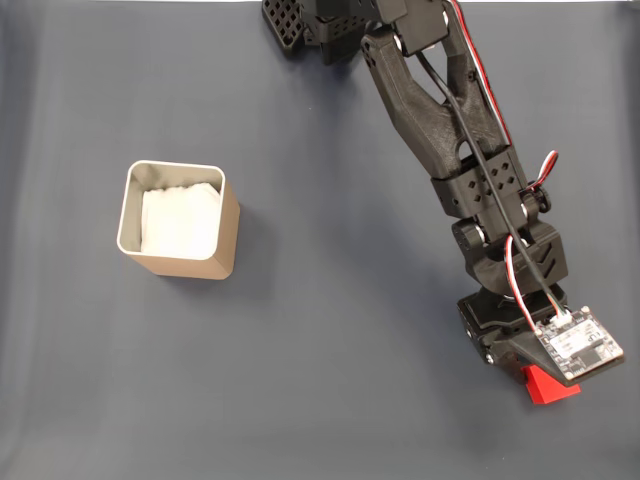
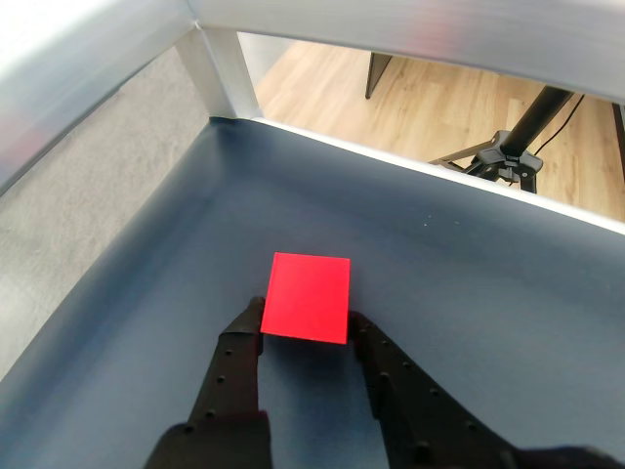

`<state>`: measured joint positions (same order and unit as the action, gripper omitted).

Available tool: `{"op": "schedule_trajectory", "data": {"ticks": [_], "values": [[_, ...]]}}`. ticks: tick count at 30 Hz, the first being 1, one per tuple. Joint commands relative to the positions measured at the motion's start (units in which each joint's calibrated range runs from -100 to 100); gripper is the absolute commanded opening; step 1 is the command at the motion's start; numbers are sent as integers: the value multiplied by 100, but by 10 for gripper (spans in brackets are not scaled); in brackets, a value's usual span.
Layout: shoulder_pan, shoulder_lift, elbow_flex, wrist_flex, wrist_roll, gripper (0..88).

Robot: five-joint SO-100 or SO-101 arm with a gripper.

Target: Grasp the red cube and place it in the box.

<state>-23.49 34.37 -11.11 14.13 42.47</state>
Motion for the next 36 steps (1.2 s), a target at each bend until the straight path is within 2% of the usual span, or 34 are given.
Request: {"op": "schedule_trajectory", "data": {"ticks": [1,8,25,28,32,36], "values": [[52,-266,-120,43,-34,203],[45,-292,-110,92,-10,204],[45,-292,-110,-88,0,300],[45,-292,-110,-80,24,282],[45,-309,-92,-47,29,195],[52,-352,-56,-31,54,159]]}}
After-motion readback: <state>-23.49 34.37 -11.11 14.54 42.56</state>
